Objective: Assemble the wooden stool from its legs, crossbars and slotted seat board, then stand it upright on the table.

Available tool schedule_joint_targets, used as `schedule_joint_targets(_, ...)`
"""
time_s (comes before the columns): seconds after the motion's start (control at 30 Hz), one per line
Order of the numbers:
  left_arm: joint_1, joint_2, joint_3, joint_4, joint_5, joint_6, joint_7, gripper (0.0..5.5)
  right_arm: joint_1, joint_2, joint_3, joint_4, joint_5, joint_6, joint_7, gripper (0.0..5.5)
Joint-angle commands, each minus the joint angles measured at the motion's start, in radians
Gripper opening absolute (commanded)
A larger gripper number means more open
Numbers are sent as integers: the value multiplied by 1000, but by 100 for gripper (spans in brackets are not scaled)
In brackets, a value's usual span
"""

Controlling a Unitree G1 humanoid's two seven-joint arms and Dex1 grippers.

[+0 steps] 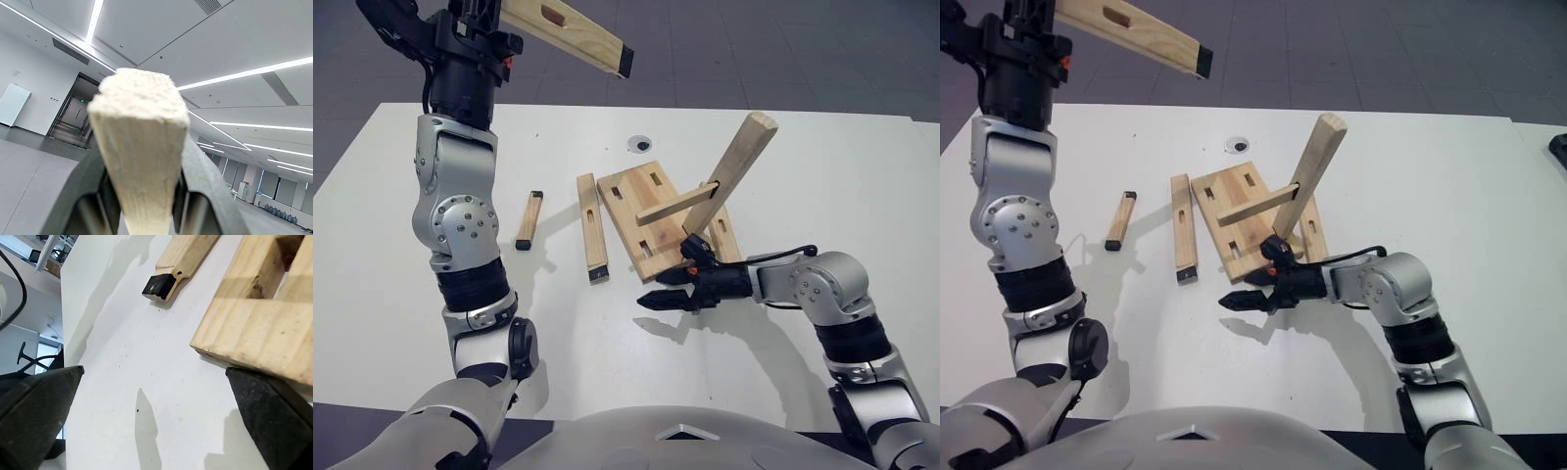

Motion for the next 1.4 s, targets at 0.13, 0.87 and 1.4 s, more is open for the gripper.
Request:
schedule_joint_targets(0.13,-25,16,-19,29,89,-1,18,105,-75,104,-55,86,-32,-49,-69,540)
schedule_joint_targets(0.87,299,-110,65,-173,-13,193,295,105,214,-257,-371,-282,134,-108,172,540)
schedule_joint_targets(1.4,286,-133,-92,-251,3,452,429,105,-20,148,-628,85,-170,-604,-567,540)
